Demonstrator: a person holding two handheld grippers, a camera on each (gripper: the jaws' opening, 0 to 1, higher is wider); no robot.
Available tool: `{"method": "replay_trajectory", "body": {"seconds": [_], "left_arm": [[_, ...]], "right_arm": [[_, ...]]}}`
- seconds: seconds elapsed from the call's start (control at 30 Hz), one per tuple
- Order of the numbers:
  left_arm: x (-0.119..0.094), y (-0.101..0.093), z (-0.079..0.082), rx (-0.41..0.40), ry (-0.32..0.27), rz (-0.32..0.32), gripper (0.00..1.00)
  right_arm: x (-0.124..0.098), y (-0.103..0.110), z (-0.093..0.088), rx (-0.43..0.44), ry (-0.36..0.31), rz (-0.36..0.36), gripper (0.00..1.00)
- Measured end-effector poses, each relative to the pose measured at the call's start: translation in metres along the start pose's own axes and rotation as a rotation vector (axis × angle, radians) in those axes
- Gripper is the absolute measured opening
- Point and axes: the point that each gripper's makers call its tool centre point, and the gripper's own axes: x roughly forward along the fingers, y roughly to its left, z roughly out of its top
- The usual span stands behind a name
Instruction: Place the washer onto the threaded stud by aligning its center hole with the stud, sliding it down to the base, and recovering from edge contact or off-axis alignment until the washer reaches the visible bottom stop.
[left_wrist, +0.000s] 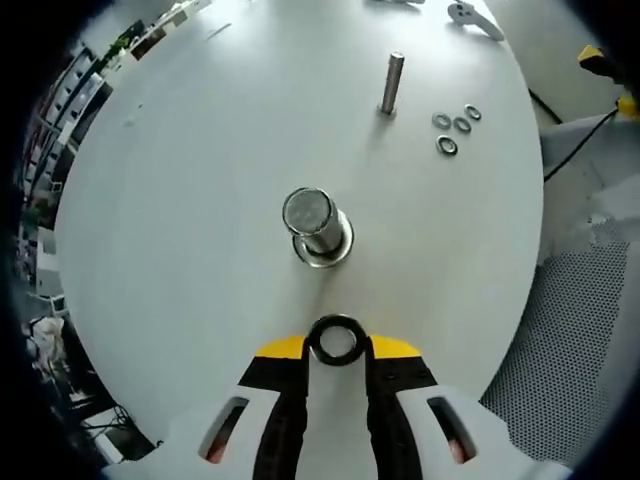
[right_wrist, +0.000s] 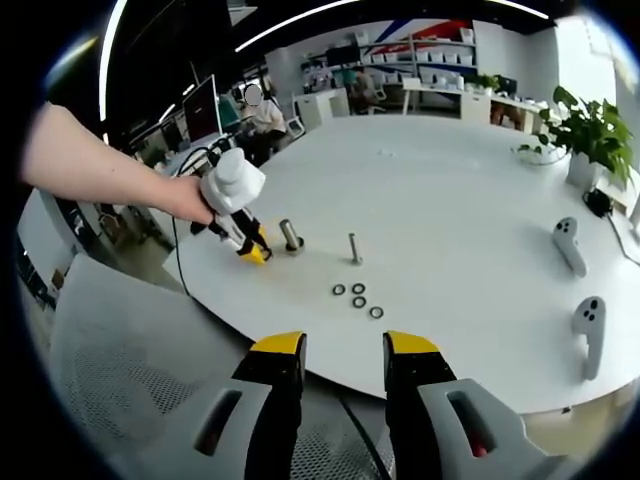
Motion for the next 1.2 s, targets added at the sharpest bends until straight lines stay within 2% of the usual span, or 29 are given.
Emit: {"method": "replay_trajectory", "body": {"seconds": [0.33, 0.47, 0.67, 0.87, 1.2], "left_arm": [[-0.025, 0.006, 0.007, 0.013, -0.048, 0.015, 0.19], [-0.037, 0.008, 0.017, 0.045, -0.085, 0.023, 0.19], [-0.051, 0.009, 0.031, 0.049, -0.117, 0.029, 0.19], [-0.055, 0.002, 0.036, 0.059, -0.125, 0.033, 0.19], [-0.062, 0.011, 0.051, 0.091, -0.135, 0.046, 0.19]], "right_arm": [[0.0, 0.002, 0.0, -0.004, 0.0, 0.008, 0.33], [0.0, 0.003, 0.0, -0.008, 0.001, 0.013, 0.33], [0.0, 0.003, 0.0, -0.009, 0.003, 0.013, 0.33], [0.001, 0.005, 0.001, -0.019, 0.002, 0.025, 0.32], [0.001, 0.006, 0.003, -0.018, -0.009, 0.033, 0.32]]}}
